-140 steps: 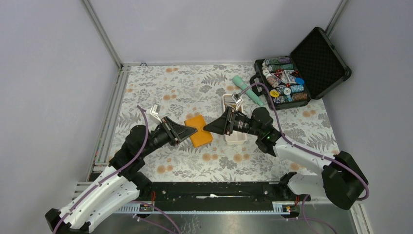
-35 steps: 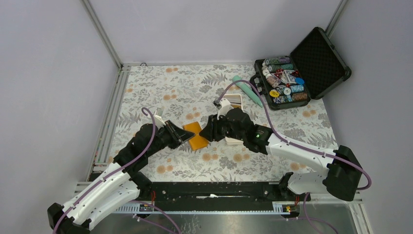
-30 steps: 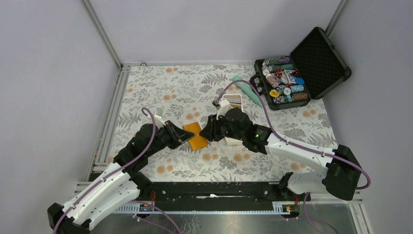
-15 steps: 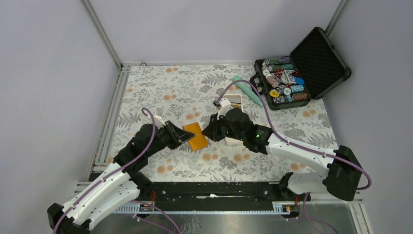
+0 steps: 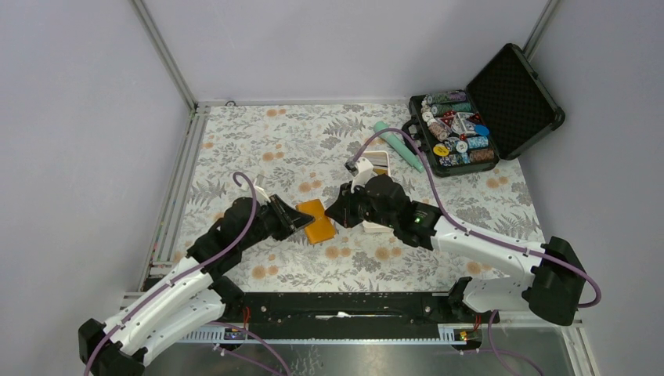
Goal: Put the credit cards into the card holder
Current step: Close the card holder at the center of the board.
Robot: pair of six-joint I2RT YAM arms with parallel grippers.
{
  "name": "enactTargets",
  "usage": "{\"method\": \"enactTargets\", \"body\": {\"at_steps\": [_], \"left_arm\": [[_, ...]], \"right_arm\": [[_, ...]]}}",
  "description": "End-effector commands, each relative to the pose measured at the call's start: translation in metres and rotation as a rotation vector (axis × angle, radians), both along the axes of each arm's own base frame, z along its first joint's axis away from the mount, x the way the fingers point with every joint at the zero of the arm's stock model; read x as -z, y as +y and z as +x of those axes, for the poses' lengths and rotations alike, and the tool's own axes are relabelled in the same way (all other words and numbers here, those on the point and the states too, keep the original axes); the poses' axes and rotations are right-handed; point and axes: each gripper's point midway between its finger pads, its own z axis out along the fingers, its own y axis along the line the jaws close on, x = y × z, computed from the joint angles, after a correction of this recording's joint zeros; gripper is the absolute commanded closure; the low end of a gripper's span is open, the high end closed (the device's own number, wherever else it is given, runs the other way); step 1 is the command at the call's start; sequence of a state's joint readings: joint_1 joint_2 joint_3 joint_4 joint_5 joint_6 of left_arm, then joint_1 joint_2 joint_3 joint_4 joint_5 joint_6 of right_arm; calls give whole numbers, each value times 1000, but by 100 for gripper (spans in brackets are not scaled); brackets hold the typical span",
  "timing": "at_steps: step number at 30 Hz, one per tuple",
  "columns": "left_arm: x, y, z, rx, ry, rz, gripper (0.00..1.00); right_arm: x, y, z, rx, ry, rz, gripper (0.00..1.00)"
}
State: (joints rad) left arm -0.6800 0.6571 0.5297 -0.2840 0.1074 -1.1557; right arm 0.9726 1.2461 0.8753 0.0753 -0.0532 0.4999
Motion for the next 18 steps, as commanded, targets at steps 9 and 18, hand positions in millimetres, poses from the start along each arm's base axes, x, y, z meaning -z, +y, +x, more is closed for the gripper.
{"method": "enactTargets", "body": {"at_steps": [9, 18], "left_arm": [[-18, -4, 7, -12, -66, -5, 100], [-20, -9, 8, -8, -60, -40, 100]], "right_arm": [[-20, 12, -1, -31, -43, 51, 100], [-10, 21, -7, -60, -30, 21, 100]]}}
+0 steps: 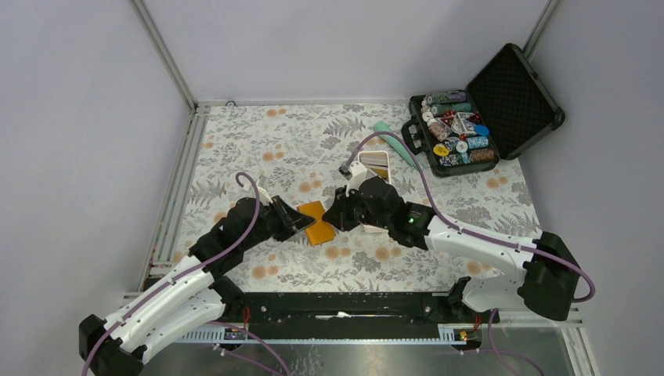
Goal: Put the credit cards into the card holder
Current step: Close the card holder at the center of the board.
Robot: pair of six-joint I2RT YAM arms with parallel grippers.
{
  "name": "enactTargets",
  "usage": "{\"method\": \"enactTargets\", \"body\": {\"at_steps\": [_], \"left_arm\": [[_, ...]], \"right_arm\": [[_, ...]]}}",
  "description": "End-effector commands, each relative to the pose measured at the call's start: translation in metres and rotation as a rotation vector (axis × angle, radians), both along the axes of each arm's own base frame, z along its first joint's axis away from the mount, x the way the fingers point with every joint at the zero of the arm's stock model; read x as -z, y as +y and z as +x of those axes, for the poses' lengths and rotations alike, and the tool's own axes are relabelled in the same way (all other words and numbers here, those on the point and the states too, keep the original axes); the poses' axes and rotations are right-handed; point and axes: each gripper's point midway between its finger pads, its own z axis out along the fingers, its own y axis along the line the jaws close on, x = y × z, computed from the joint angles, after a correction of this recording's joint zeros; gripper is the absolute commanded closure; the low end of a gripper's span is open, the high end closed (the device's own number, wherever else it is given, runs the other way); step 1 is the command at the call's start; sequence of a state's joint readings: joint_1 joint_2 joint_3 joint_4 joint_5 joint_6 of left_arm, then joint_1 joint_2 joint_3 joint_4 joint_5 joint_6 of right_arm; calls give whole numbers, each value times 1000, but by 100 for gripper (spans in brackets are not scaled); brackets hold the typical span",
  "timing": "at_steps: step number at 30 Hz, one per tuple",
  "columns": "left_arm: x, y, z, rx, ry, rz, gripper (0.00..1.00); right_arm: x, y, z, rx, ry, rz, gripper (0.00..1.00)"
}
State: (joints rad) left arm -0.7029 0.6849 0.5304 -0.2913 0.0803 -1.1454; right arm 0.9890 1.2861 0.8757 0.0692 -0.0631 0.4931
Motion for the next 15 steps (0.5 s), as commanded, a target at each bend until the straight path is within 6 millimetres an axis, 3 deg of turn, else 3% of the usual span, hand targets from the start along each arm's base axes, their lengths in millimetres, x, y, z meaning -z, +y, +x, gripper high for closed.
{"method": "enactTargets", "body": {"at_steps": [1, 15], "left_arm": [[-30, -7, 8, -9, -73, -82, 100], [-32, -7, 6, -10, -73, -105, 100]], "right_arm": [[-25, 15, -1, -31, -52, 57, 100], [-14, 18, 2, -3, -76, -34, 100]]}}
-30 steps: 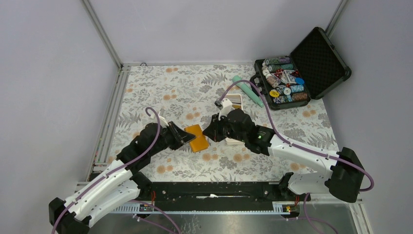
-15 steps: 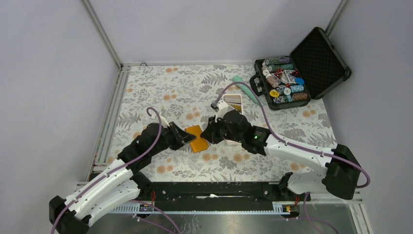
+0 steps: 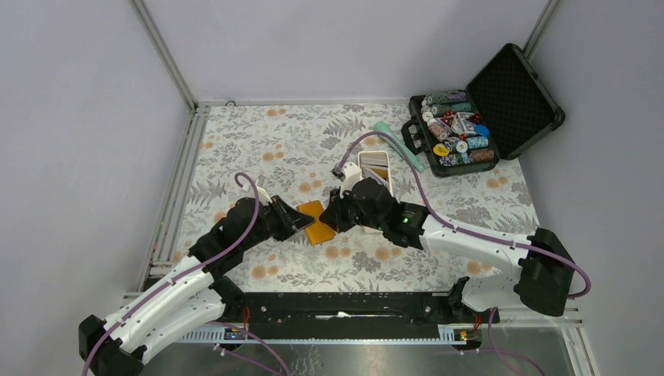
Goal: Put the credit cards into the card holder
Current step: Close the card holder at the center of the board.
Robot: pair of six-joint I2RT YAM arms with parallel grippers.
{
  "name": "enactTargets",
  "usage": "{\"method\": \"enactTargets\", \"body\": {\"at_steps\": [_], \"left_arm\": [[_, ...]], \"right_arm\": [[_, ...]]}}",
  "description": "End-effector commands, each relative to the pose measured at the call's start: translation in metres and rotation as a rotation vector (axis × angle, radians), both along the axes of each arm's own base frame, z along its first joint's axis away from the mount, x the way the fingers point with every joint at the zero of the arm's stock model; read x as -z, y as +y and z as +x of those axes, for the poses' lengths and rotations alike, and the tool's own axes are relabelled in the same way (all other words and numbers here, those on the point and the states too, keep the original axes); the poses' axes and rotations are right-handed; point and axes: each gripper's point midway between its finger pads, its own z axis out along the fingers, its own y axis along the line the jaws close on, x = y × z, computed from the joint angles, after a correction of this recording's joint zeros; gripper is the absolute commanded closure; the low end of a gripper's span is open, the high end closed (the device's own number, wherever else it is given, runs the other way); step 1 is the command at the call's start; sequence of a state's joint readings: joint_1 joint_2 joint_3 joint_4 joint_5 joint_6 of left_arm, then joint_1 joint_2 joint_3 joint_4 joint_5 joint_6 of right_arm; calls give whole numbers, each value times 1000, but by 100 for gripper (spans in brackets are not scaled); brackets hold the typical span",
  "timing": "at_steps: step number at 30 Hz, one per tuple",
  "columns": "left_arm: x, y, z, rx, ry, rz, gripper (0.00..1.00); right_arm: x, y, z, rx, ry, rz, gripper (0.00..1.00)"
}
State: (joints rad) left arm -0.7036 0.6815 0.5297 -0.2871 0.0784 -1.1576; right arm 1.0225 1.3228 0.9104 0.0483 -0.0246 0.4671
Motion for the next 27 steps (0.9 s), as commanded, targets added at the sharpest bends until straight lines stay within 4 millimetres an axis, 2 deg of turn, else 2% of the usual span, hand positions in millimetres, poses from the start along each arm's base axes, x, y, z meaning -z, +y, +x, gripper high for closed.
{"method": "enactTargets", "body": {"at_steps": [1, 11, 12, 19, 27], "left_arm": [[-30, -7, 5, -4, -74, -93, 100], [-31, -6, 5, -6, -76, -97, 100], [-31, -6, 5, -7, -78, -98, 100], [-30, -5, 5, -10, -75, -96, 100], [-31, -7, 5, -4, -74, -98, 100]], "right_arm": [[-17, 9, 5, 10, -57, 1, 100], [-12, 10, 7, 23, -74, -42, 100], [-6, 6, 5, 23, -63, -72, 100], [-3, 3, 7, 39, -67, -98, 100], [-5, 12, 3, 7, -54, -64, 100]]}}
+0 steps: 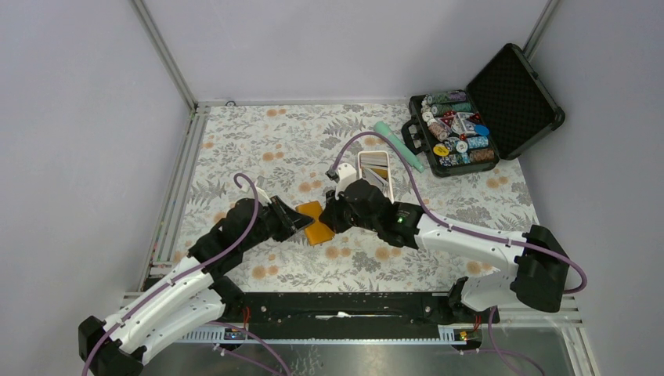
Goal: Put the credit cards into the card holder
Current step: Close the card holder at the center of the board.
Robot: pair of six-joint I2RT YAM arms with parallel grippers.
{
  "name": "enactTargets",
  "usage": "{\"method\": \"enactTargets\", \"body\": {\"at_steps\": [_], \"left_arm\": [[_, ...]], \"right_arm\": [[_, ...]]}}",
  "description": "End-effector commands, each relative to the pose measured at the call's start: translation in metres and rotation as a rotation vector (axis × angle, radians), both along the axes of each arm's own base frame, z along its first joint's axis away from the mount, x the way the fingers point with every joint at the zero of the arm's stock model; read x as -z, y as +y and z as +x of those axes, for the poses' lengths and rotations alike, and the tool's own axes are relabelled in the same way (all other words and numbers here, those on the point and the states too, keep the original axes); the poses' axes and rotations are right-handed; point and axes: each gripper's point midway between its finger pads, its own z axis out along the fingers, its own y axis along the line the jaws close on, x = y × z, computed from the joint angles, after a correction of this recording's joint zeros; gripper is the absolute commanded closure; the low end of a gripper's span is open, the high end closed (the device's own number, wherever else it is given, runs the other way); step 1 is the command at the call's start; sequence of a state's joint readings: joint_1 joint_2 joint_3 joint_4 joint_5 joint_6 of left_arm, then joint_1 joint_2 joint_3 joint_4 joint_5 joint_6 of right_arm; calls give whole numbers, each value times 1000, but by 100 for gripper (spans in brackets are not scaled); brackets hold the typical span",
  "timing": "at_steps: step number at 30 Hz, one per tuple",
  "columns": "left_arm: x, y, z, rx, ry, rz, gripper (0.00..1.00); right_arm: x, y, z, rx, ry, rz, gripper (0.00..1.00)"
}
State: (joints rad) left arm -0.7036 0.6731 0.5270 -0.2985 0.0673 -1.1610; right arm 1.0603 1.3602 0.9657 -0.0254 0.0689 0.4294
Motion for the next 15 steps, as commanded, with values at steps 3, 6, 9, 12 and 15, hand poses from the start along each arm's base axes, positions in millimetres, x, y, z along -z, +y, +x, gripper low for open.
{"method": "enactTargets", "body": {"at_steps": [3, 6, 9, 12, 15], "left_arm": [[-33, -9, 5, 7, -79, -103, 100], [-33, -9, 4, 9, -79, -104, 100], [-33, -9, 5, 7, -80, -105, 100], [-33, -9, 5, 9, -80, -104, 100], [-33, -9, 4, 10, -82, -103, 100]], "right_arm": [[-10, 14, -2, -29, -6, 27, 98], [-10, 14, -3, -32, -2, 29, 94], [-9, 15, -4, -35, 6, 33, 89], [-13, 18, -5, -43, 5, 51, 85], [-17, 22, -5, -49, 2, 73, 80]]}}
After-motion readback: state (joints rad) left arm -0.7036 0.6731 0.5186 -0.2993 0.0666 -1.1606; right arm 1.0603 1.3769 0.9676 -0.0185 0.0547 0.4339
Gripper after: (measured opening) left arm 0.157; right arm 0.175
